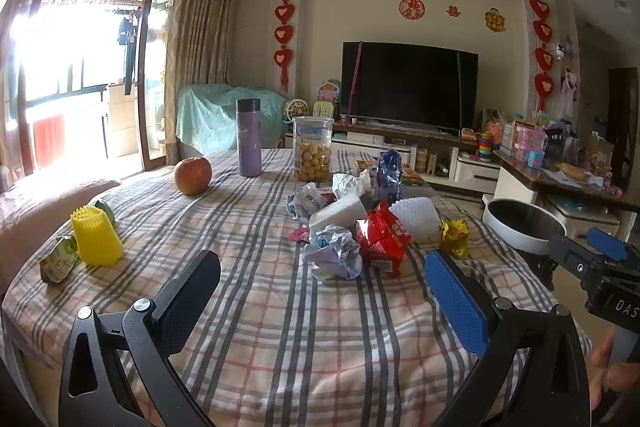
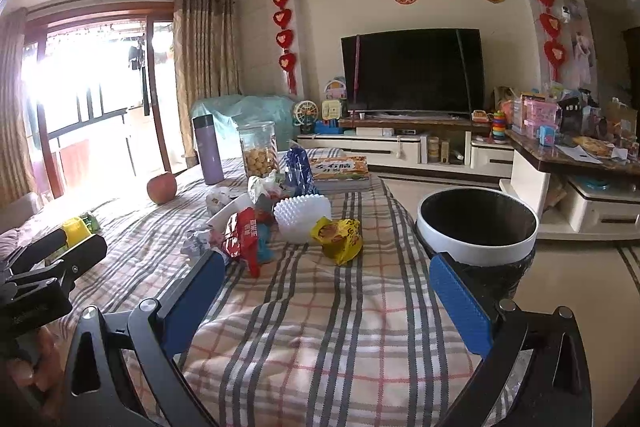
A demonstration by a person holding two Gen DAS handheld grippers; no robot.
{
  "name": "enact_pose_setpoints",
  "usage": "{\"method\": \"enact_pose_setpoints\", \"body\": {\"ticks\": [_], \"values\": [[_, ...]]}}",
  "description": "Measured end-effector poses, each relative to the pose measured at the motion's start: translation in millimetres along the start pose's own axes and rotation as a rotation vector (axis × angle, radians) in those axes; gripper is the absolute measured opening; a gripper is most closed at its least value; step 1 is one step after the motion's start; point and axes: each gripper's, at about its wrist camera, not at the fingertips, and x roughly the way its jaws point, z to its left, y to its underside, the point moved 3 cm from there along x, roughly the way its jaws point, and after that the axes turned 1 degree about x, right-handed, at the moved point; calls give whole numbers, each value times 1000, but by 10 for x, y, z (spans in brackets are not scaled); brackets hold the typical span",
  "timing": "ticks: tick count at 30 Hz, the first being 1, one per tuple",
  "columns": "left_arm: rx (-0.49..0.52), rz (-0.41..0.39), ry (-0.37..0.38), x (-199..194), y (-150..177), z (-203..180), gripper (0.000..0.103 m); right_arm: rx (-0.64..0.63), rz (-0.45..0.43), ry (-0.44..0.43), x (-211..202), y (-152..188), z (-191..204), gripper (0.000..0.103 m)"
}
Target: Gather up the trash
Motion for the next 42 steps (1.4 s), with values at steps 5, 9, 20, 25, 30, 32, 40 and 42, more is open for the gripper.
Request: {"method": "enact_pose_setpoints", "body": {"ticks": [5,9,20,25,30,32,40,42], "values": [[1,1,0,0,4,-7,102,9,3,-3,2,11,2,103],[1,0,-1,-6,3,-4,102,8,-4,1,-12,12,8,103],[4,1,3,-10,5,-5,102,17,-11,-2,-27,11,-5,103],[6,1,1,-10,7,-9,102,27,-11,-5,-27,7,-16,103],[5,1,2,-10,13,-7,102,23,-11,-7,-29,7,-8,103],[5,2,3,-10,15,-6,102,21,-10,-7,-27,11,0,103],[4,15,14,33,41,-5,102,24,-2,-10,-3,21,17,103],[-2,23,18,56,55,9,102,25,2,-9,13,24,17,103]]}}
